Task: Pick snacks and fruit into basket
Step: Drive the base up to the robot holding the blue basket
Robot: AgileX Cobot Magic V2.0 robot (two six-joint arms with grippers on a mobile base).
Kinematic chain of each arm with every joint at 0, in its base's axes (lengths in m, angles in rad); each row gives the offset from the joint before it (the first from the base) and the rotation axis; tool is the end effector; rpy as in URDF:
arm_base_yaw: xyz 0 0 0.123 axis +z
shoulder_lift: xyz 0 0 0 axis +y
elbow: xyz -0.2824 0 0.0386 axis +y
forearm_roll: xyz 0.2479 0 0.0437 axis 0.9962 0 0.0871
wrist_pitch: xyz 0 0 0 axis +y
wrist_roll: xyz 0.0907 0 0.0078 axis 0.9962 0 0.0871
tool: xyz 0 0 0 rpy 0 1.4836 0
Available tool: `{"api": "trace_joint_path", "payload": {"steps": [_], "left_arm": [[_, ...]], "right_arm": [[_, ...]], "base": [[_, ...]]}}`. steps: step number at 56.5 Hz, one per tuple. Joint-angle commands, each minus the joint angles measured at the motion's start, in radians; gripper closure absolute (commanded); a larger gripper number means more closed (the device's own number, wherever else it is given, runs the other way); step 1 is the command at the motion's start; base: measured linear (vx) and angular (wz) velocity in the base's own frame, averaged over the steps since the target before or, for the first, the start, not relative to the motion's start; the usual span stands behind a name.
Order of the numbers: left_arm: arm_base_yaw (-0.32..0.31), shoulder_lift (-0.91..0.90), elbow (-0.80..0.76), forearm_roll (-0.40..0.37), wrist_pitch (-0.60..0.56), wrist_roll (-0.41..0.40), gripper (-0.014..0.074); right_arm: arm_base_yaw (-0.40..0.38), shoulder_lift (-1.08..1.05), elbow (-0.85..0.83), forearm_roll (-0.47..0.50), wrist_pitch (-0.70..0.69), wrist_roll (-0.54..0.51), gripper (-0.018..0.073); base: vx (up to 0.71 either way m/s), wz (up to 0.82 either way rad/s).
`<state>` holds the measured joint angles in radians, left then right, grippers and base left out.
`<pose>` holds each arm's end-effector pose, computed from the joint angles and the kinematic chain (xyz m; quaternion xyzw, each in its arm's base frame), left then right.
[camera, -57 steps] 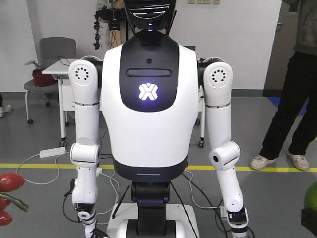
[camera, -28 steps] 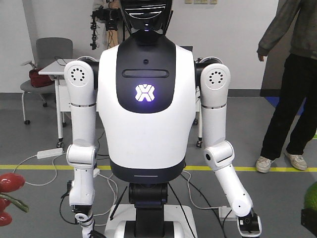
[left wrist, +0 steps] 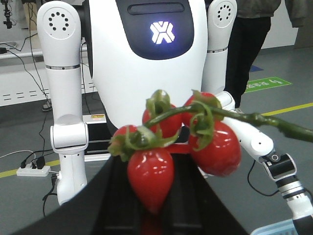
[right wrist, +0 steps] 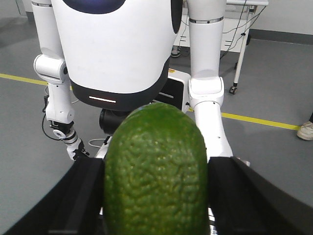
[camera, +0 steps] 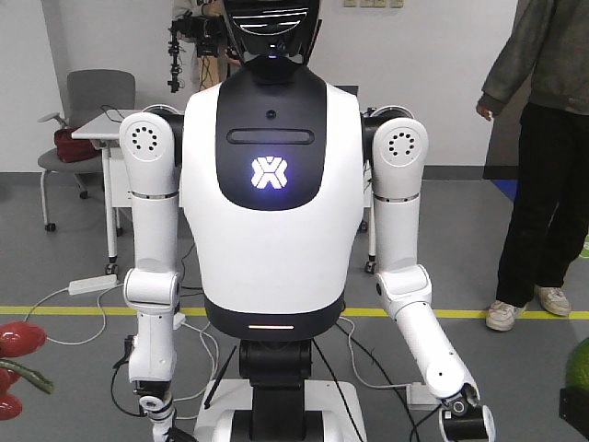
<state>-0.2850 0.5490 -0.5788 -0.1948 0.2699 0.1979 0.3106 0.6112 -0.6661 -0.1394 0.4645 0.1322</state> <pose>0.1096 -0.0370 0.3408 0.1279 0.7465 -0.1088 0.6438 0.1181 0.0320 0.3453 -0.1043 0.8034 0.0678 0.5823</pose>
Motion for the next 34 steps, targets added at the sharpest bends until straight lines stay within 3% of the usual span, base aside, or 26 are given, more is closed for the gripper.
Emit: {"api": "trace_joint_path", "payload": {"steps": [1,34], "left_arm": [[-0.004,0.005,-0.031,-0.009,-0.086,-0.008,0.0594],[-0.004,0.005,-0.031,-0.009,-0.086,-0.008,0.0594]], "right_arm": [[-0.005,0.003,-0.030,-0.014,-0.087,-0.006,0.0568],[-0.005,0.003,-0.030,-0.014,-0.087,-0.006,0.0568]], "base": [[0.00,0.00],[0.00,0.00]]}}
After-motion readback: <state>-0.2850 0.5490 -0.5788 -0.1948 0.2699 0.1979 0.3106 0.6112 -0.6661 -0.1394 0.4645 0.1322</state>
